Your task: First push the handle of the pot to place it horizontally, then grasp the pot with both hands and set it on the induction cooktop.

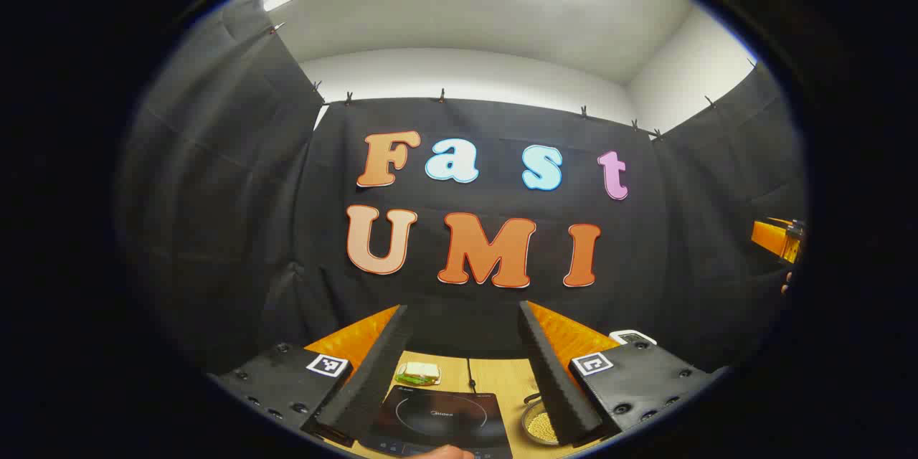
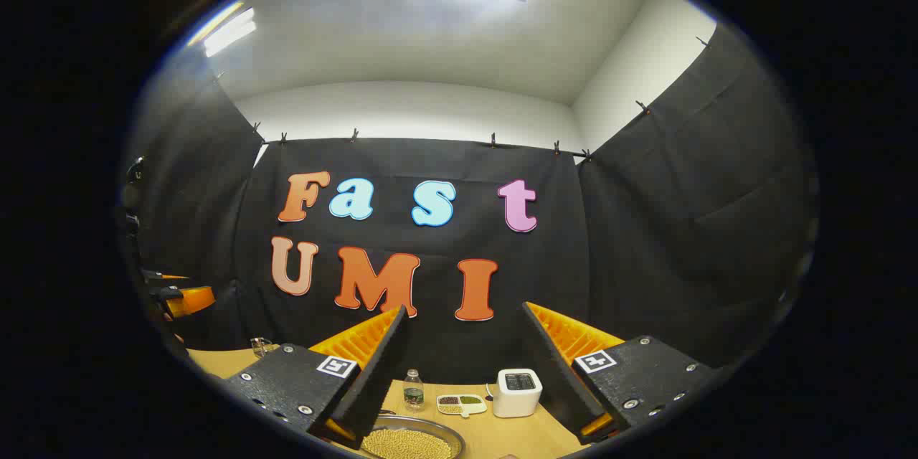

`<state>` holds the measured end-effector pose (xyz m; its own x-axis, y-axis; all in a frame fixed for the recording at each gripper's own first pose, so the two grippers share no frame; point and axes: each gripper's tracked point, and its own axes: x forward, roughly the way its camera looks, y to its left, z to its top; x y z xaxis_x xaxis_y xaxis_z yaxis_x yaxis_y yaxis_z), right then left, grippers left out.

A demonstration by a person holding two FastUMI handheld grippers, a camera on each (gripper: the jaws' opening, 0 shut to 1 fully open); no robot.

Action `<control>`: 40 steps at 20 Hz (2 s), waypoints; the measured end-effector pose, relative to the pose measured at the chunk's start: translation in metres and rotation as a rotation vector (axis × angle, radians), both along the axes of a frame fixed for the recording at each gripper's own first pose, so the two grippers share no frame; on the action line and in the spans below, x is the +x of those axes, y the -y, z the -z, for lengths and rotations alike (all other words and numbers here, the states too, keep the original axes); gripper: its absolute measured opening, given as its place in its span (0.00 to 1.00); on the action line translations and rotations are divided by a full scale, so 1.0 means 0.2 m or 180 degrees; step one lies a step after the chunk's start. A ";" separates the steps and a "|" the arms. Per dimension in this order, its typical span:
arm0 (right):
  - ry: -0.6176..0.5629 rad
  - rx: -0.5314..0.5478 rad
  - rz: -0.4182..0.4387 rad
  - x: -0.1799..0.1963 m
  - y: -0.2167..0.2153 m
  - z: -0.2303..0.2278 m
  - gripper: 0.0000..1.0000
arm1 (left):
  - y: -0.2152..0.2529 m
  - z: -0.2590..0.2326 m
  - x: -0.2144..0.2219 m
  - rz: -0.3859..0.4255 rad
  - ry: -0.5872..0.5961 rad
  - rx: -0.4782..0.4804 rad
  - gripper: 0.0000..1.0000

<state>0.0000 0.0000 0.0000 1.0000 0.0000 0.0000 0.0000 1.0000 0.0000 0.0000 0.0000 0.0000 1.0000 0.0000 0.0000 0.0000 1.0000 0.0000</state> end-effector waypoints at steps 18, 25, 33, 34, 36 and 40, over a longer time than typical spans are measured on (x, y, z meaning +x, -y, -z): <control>-0.0053 0.0042 -0.0046 0.06 -0.03 0.11 0.95 | -0.05 -0.03 0.04 -0.0130 0.0322 0.0057 0.97; -0.0141 0.0037 -0.0085 0.03 -0.03 0.17 0.95 | -0.08 0.02 0.07 -0.0155 0.0295 0.0031 0.98; -0.0407 0.0149 -0.0197 -0.02 -0.08 0.39 0.95 | -0.11 0.09 0.09 -0.0135 0.0226 0.0010 0.98; -0.0455 0.0157 -0.0192 -0.03 -0.08 0.43 0.95 | -0.11 0.10 0.09 -0.0140 0.0222 0.0017 0.98; -0.0560 0.0167 -0.0172 -0.04 -0.06 0.51 0.94 | -0.11 0.11 0.09 -0.0131 0.0230 0.0016 0.98; -0.0893 0.0234 -0.0299 -0.06 -0.12 0.72 0.86 | -0.14 0.12 0.09 -0.0149 0.0243 0.0002 0.98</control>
